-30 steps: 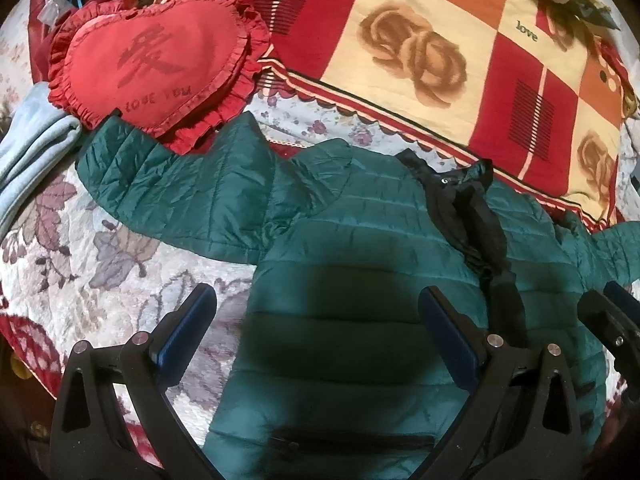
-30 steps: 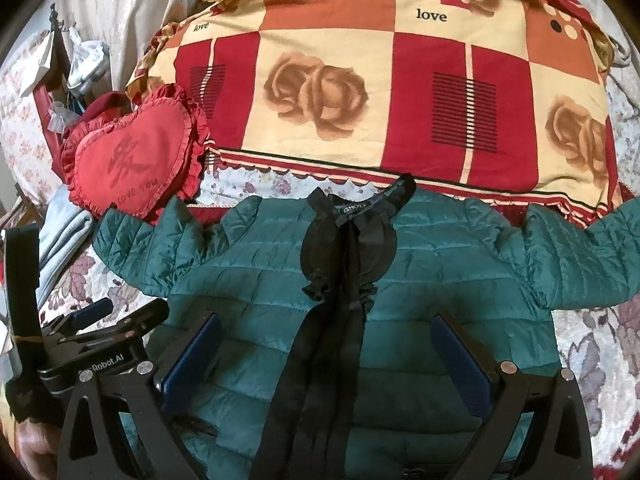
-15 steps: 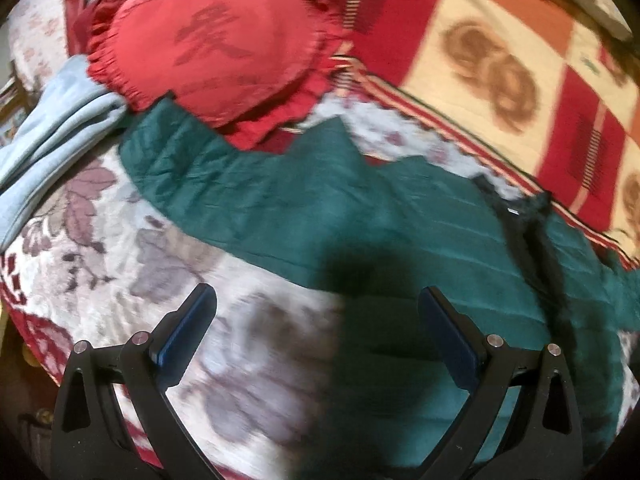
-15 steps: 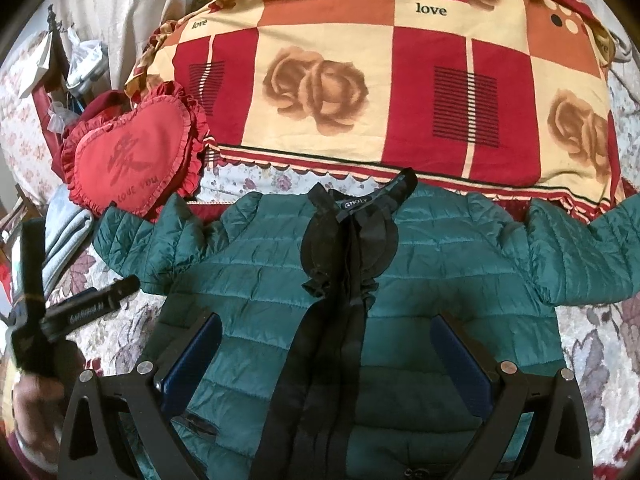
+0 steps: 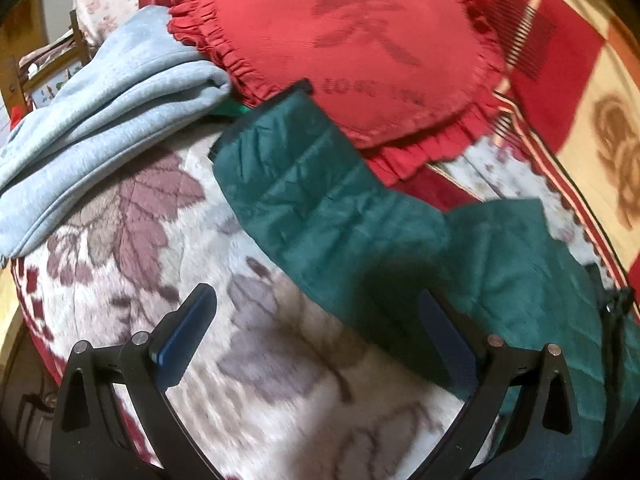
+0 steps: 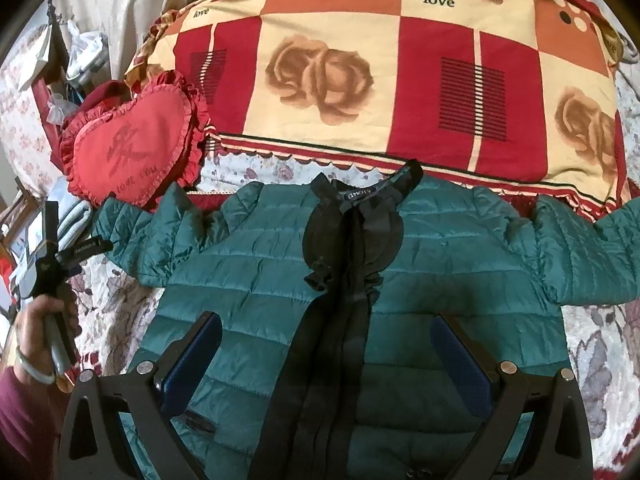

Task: Fold large clothes
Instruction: 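Grasp the cuff of the sleeve nearest the left tool with the left tool, then lift the sleeve with the left tool and fold it across the jacket body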

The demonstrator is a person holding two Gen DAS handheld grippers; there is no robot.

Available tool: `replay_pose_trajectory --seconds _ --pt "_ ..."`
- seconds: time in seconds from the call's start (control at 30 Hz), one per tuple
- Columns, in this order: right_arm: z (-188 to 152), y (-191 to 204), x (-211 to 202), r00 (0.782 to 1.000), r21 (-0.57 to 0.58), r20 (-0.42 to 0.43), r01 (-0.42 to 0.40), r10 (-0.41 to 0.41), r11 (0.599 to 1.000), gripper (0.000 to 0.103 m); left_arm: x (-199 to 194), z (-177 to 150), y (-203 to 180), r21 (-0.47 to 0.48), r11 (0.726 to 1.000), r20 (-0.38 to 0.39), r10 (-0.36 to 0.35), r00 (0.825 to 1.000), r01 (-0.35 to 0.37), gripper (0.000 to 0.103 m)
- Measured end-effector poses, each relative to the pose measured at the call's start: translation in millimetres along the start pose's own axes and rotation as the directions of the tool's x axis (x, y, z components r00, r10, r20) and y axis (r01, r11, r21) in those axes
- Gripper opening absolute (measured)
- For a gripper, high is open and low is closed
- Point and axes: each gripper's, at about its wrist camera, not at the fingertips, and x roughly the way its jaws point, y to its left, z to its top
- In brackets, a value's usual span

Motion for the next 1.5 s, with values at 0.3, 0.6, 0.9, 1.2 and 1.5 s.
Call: replay_pose_trajectory --seconds 0.3,0.6,0.9,1.2,1.5 --pt "2.0 -2.3 4.0 1.0 -0.004 -0.015 -0.002 0.002 1.0 0.103 39.3 32.1 26.6 -0.035 0.998 0.041 0.061 0.997 -0.06 0.101" --pt "2.2 0.9 9.9 0.999 -0.016 -0.044 -0.008 0.007 1.0 0.103 85.5 66.9 37.1 -0.049 0.988 0.071 0.147 0.987 -0.144 0.101" --pt "3.9 6.7 17.6 0.997 -0.009 -0.067 -0.027 0.026 1.0 0.103 114.8 80.4 26.2 0.002 0.991 0.075 0.132 0.988 -0.133 0.065" --pt "2.8 3.9 12.1 0.998 0.004 -0.058 -0.039 0.04 0.999 0.103 91.8 88.2 34.4 -0.102 0.986 0.046 -0.124 0.991 0.129 0.014" --pt "-3.7 -0.7 -4.0 0.997 0.038 -0.035 -0.073 0.074 0.997 0.103 -2.3 83.8 -2.4 0.006 0.974 0.102 -0.226 0.969 0.226 0.013"
